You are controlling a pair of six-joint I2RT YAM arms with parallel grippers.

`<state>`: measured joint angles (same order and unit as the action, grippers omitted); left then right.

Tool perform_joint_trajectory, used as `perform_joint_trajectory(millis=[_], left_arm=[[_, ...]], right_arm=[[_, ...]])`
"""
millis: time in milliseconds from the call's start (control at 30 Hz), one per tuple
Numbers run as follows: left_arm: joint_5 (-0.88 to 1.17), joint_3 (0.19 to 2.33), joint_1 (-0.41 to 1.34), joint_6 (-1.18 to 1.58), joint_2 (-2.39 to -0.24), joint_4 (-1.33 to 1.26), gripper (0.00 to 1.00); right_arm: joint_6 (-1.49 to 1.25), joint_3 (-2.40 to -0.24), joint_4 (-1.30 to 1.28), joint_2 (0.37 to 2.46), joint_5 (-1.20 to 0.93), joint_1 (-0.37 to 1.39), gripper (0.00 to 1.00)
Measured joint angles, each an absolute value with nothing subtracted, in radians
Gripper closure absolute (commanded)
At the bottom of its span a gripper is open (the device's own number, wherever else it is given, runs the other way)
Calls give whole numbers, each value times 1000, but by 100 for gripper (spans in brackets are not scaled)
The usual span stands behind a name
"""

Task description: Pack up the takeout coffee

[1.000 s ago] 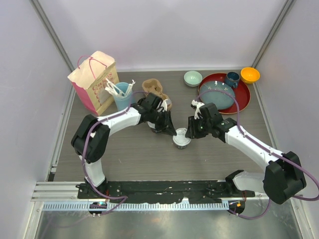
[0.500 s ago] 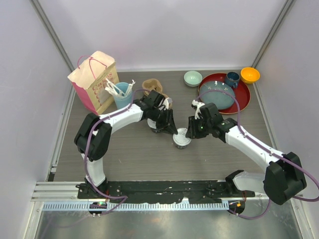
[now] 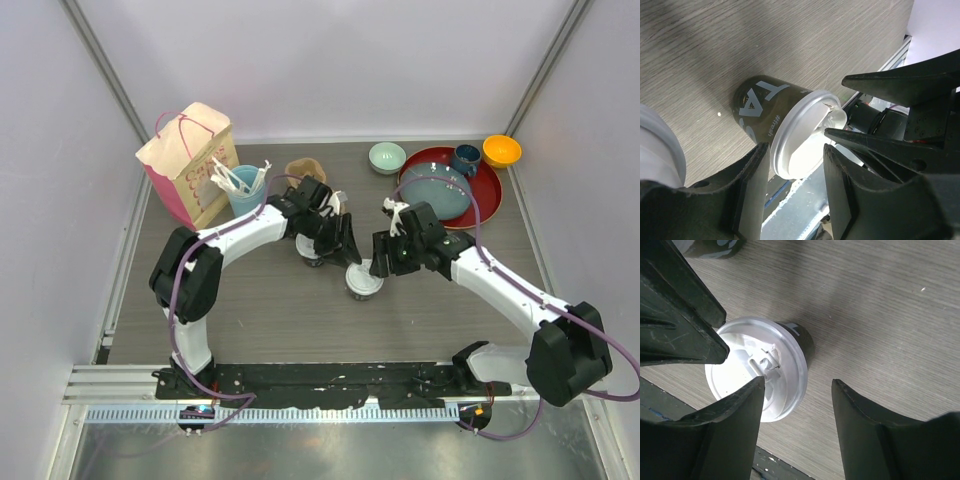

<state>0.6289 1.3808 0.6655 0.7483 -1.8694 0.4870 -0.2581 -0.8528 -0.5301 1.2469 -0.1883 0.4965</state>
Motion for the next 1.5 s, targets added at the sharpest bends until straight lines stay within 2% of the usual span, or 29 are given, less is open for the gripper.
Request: perform_joint_trajectory(millis=[333,467,567,667,833,1133,1500], left_arm=[[630,1411,662,725,-1869,492,47],[630,1414,658,723,-1869,503,46],[631,1422,648,720,-1869,520,45],[634,1427,629,712,-1868,532,44],[645,1441,604,671,-1841,562,39],[693,1460,567,565,-1676,588,38],[779,1398,384,559,-1605,551,38]], right_arm=[[-194,-979,-587,1254,-183,496,33],[-126,-1038,-618,1256,-214,496,41],[-20,-1041,-625,1227,-286,513,40],[121,-994,-598,1116,-368,564,40],[326,-951,-569,980,-474,617,47],[554,-883,-591,1103,-438,733,49],[596,-872,-566,1160,-320,747,51]])
